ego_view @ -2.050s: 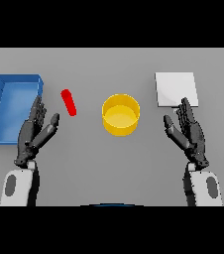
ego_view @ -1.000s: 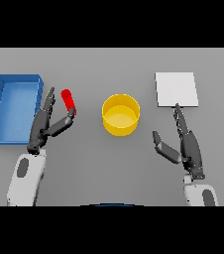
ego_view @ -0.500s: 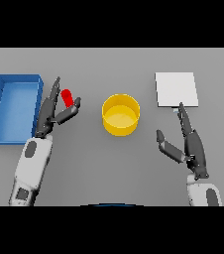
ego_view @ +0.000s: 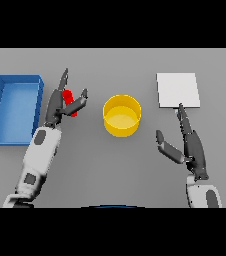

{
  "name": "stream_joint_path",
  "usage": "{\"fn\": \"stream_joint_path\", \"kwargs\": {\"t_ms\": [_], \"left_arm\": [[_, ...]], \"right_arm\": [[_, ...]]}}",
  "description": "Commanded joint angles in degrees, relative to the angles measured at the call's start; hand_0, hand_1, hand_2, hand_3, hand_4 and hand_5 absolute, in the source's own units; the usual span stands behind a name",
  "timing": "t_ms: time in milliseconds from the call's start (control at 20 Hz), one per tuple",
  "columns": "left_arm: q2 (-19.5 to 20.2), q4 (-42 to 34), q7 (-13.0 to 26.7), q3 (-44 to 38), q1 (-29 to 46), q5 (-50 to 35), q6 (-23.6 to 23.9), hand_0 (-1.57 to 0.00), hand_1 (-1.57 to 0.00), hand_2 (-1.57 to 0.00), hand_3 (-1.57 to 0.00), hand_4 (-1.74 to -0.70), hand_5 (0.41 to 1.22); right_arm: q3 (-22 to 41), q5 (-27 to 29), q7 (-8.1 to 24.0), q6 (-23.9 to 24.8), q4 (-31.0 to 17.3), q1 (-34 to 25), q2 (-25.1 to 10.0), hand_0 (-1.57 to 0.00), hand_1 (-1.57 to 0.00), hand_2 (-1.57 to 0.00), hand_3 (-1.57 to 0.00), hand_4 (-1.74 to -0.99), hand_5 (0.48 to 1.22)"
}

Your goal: Pick up the red beaker and tilt it to pour out 1 green nut into yellow bowl. Pick up the yellow bowl and place it on the metallic measuring scale.

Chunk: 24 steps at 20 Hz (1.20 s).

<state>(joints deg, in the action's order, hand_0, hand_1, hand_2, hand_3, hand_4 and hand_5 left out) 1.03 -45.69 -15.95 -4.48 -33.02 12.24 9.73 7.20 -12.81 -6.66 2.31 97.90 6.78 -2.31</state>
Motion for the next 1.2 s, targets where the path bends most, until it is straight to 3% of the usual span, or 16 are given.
{"fn": "stream_joint_path", "kwargs": {"t_ms": [0,50,200,300,350,400,550,800,1150], "left_arm": [[-0.5,1.34,-1.83,-0.45,-0.32,-0.06,0.83,-0.09,-0.14,-0.15,-0.05,-1.32,0.741],[-0.83,2.25,-2.29,-1.11,-0.83,-0.35,1.66,-0.32,-0.36,-0.36,-0.22,-1.35,0.77],[-1.7,4.68,-5.81,-1.64,-1.32,0.02,2.34,-0.93,-0.95,-0.95,-0.76,-1.53,0.99],[-1.91,4.66,-6.08,-2.09,-1.86,-0.53,1.94,-1.16,-1.18,-1.17,-1.0,-1.6,1.073],[-1.8,5.11,-6.53,-2.25,-1.79,-0.72,1.95,-1.24,-1.25,-1.25,-1.11,-1.57,1.103],[-1.83,5.01,-6.56,-2.43,-1.67,-0.9,2.41,-1.31,-1.32,-1.32,-1.2,-1.61,1.119],[-1.85,4.49,-6.79,-2.81,-2.28,-1.63,2.89,-1.44,-1.44,-1.44,-1.38,-1.67,1.128],[-0.07,-0.21,-4.1,-0.12,-3.06,0.08,2.89,-1.53,-1.53,-1.53,-1.51,-1.72,1.126],[7.77,-7.04,5.72,13.19,-5.59,13.87,-1.02,-1.56,-1.56,-1.56,-1.55,-1.74,1.132]], "right_arm": [[-0.12,0.11,-0.39,-0.07,0.98,0.49,-0.37,0.0,0.0,0.0,0.0,-1.255,0.691],[-0.06,-0.27,-0.02,0.17,0.82,-0.17,-0.36,0.0,0.0,0.0,0.0,-1.252,0.69],[0.1,-0.94,0.41,0.47,0.45,-0.59,-0.38,0.0,0.0,0.0,0.0,-1.241,0.695],[0.26,-0.5,1.32,0.48,0.34,-1.27,0.41,0.0,0.0,0.0,0.0,-1.233,0.688],[-0.09,-0.25,0.87,0.61,-0.69,-1.19,0.51,0.0,0.0,0.0,0.0,-1.233,0.686],[0.1,-0.68,0.33,0.77,-1.12,-1.19,0.55,0.0,0.0,0.0,0.0,-1.232,0.685],[-0.03,-1.31,-0.36,0.89,-0.4,-1.07,-0.34,0.0,0.0,0.0,0.0,-1.196,0.673],[0.03,-2.95,-0.06,1.64,-1.51,-2.05,-0.88,0.0,0.0,0.0,0.0,-1.127,0.659],[0.3,-3.28,-1.38,1.71,-0.78,-0.94,-0.96,0.0,0.0,0.0,0.0,-1.092,0.663]]}}
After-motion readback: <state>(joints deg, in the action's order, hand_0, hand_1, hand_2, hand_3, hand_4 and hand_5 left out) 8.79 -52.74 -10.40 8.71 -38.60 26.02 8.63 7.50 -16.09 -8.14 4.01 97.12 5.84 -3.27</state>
